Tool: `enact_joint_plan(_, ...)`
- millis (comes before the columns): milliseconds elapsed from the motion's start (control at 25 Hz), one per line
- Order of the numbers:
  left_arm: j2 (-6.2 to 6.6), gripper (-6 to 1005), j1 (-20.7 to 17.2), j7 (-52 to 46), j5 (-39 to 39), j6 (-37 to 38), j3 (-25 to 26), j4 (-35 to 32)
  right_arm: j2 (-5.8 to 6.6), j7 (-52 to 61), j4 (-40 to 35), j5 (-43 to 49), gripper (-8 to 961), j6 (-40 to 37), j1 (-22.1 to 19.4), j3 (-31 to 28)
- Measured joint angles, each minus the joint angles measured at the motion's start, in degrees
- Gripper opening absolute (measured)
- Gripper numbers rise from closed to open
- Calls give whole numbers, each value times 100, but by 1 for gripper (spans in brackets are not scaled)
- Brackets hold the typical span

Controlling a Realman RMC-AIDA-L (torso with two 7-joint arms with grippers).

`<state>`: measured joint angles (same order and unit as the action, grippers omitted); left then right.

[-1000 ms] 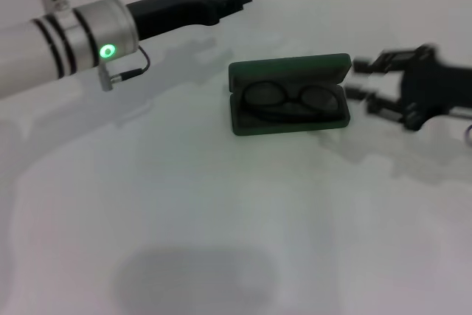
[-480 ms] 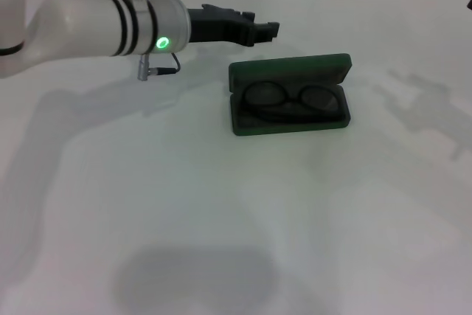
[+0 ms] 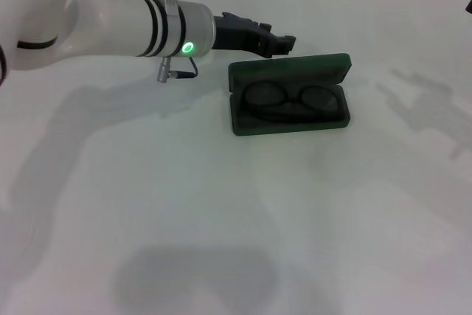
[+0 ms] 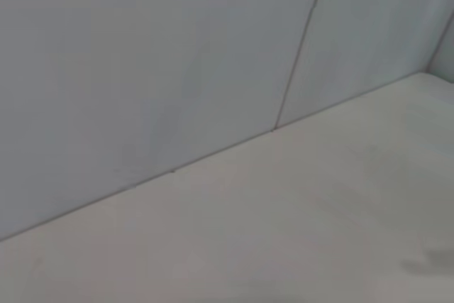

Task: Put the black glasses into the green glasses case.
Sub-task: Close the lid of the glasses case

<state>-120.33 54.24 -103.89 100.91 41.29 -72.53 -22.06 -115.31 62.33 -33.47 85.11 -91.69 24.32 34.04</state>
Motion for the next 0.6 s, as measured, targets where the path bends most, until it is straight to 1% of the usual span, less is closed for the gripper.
enact_joint_plan(160, 0, 539, 11, -37, 0, 129, -149, 12, 0, -49, 3, 0, 364, 8, 10, 12)
enact_joint_plan(400, 2, 538, -57, 3, 1, 618, -220, -34, 0, -68, 7, 0, 366, 64, 13, -11)
enact_joint_plan(600, -19, 538, -83, 70, -15, 664, -313, -11, 3, -103, 7, 0, 369, 199, 12, -60)
